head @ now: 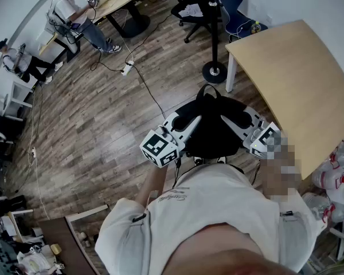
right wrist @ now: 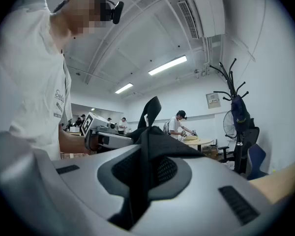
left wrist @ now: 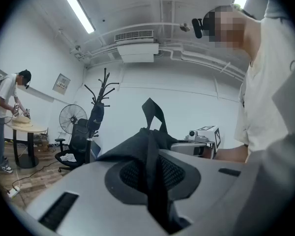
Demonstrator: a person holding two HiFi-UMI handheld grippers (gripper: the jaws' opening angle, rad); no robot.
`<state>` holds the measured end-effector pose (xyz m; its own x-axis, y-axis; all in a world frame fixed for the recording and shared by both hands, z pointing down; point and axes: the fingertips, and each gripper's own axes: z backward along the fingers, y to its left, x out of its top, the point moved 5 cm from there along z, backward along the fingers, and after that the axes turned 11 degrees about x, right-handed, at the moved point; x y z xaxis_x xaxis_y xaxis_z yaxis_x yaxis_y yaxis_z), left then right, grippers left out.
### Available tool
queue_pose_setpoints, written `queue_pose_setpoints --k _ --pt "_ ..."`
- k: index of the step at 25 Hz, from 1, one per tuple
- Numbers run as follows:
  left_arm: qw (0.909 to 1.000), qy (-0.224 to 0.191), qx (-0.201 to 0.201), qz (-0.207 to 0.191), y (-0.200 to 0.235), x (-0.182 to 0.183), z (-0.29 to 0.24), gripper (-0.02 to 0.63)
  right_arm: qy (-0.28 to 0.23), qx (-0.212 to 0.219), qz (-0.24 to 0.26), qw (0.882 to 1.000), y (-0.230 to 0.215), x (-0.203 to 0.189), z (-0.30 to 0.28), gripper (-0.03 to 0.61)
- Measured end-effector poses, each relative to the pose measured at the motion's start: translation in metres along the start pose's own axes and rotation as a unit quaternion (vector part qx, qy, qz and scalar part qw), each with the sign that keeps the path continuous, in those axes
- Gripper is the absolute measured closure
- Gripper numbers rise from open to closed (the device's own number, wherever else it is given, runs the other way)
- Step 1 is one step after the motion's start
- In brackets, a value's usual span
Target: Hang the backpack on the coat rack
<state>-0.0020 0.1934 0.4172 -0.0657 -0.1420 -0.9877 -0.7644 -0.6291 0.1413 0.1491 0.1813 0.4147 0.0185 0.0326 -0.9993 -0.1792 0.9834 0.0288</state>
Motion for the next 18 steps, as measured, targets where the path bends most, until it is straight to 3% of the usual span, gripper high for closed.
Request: queue_pose_setpoints --k 8,18 --pt "0.9999 0.003 -0.007 -0.008 0.003 0.006 -0.009 0.568 -0.003 -0.007 -0.005 1.0 -0.008 0.004 0.002 0.546" --pt "0.9997 0.0 -0.024 0.004 0.045 0.007 -0.017 0.568 0.009 -0.021 0.001 1.0 -0.031 0.0 -0.03 0.546"
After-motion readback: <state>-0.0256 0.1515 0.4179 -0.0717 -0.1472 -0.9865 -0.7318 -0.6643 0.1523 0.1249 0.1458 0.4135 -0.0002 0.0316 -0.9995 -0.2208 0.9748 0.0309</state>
